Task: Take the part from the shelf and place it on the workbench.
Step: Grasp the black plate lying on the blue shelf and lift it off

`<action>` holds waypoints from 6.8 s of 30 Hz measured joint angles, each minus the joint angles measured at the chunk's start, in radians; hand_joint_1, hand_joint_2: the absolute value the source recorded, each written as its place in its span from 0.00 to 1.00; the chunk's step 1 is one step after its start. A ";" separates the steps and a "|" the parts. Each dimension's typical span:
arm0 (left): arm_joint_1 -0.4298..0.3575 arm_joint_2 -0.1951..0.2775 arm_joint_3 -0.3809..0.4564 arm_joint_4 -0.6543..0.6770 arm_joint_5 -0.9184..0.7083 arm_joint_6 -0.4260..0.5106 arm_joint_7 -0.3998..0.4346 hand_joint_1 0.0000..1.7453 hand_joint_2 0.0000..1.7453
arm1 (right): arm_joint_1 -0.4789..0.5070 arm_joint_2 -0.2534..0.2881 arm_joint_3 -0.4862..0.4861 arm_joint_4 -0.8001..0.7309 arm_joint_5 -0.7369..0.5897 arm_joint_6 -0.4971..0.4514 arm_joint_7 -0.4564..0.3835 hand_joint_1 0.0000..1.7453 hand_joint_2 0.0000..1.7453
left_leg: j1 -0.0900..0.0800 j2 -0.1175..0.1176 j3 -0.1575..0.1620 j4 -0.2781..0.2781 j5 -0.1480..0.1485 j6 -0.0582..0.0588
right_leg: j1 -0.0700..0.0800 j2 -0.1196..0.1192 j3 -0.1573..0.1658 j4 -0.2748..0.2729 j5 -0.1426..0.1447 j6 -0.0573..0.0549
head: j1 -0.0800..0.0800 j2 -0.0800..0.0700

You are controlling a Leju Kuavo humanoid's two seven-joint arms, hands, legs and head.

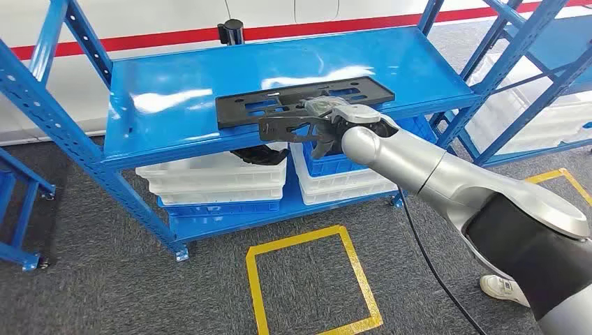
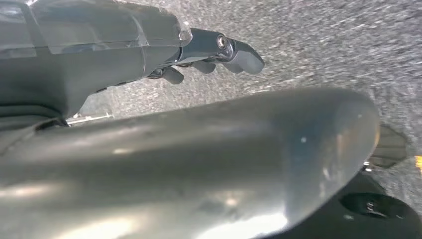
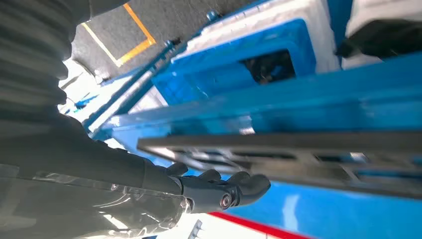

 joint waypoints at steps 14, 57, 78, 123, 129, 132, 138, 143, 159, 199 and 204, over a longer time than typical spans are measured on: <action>-0.001 -0.007 0.000 0.000 0.002 -0.001 0.001 0.00 0.00 | -0.007 0.000 0.006 0.003 0.000 0.001 0.004 0.00 1.00 | -0.014 -0.010 0.020 0.027 -0.054 -0.023 | 0.022 -0.001 0.051 -0.208 0.147 -0.065 | 0.009 0.000; 0.000 -0.004 0.000 0.000 0.005 -0.001 0.006 0.00 0.00 | -0.012 -0.002 0.017 -0.003 -0.013 0.018 0.034 0.00 1.00 | 0.000 -0.003 -0.010 0.001 0.012 -0.028 | 0.014 0.004 0.076 -0.191 0.109 -0.025 | -0.017 0.000; 0.000 -0.006 -0.008 0.000 0.031 0.009 0.009 0.00 0.00 | -0.013 -0.034 -0.044 0.033 0.084 0.099 0.043 0.00 1.00 | 0.004 -0.008 -0.068 0.180 -0.112 -0.046 | 0.013 0.002 0.063 -0.213 0.145 -0.051 | -0.007 0.000; -0.001 0.008 -0.035 0.000 0.046 -0.012 0.020 0.00 0.00 | 0.168 -0.050 -0.350 -0.020 0.165 0.125 0.043 0.00 1.00 | -0.007 -0.010 0.035 -0.027 -0.011 -0.020 | 0.012 0.008 0.041 -0.196 0.145 -0.021 | -0.003 0.000; -0.001 0.008 -0.042 0.000 0.046 -0.013 0.019 0.00 0.00 | 0.168 -0.050 -0.350 -0.024 0.155 0.123 0.043 0.00 1.00 | -0.008 -0.010 0.035 -0.027 -0.012 -0.020 | 0.011 0.008 0.043 -0.200 0.145 -0.020 | -0.003 0.000; -0.001 0.008 -0.043 0.000 0.048 -0.014 0.017 0.00 0.00 | 0.168 -0.050 -0.346 -0.032 0.122 0.112 0.043 0.00 1.00 | -0.008 -0.010 0.035 -0.027 -0.012 -0.020 | 0.011 0.008 0.044 -0.200 0.145 -0.020 | -0.002 0.000; -0.001 0.008 -0.043 0.000 0.049 -0.015 0.017 0.00 0.00 | 0.167 -0.050 -0.330 -0.039 0.103 0.103 0.043 0.00 1.00 | -0.008 -0.009 0.035 -0.027 -0.012 -0.019 | 0.011 0.008 0.044 -0.202 0.145 -0.020 | -0.002 0.000; -0.001 0.008 -0.048 0.000 0.049 -0.015 0.017 0.00 0.00 | 0.165 -0.050 -0.322 -0.044 0.087 0.099 0.043 0.00 1.00 | -0.008 -0.009 0.036 -0.027 -0.012 -0.019 | 0.011 0.008 0.045 -0.202 0.146 -0.020 | -0.002 0.000; -0.001 0.008 -0.058 0.000 0.063 -0.015 0.018 0.00 0.00 | 0.126 -0.058 -0.211 -0.047 -0.042 0.051 0.043 0.00 1.00 | -0.008 -0.008 0.036 -0.027 -0.012 -0.019 | 0.011 0.008 0.045 -0.202 0.146 -0.020 | -0.002 0.000; -0.001 0.007 -0.077 0.000 0.090 -0.010 0.008 0.00 0.00 | 0.060 -0.081 -0.030 -0.013 -0.135 0.023 0.043 0.00 1.00 | -0.008 -0.010 0.037 -0.027 -0.012 -0.019 | 0.011 0.008 0.047 -0.202 0.146 -0.020 | -0.002 0.000; -0.001 0.007 -0.077 0.000 0.090 -0.010 0.008 0.00 0.00 | 0.060 -0.082 -0.026 -0.011 -0.137 0.020 0.043 0.00 1.00 | -0.008 -0.011 0.038 -0.027 -0.012 -0.019 | 0.011 0.008 0.047 -0.202 0.146 -0.020 | -0.002 0.000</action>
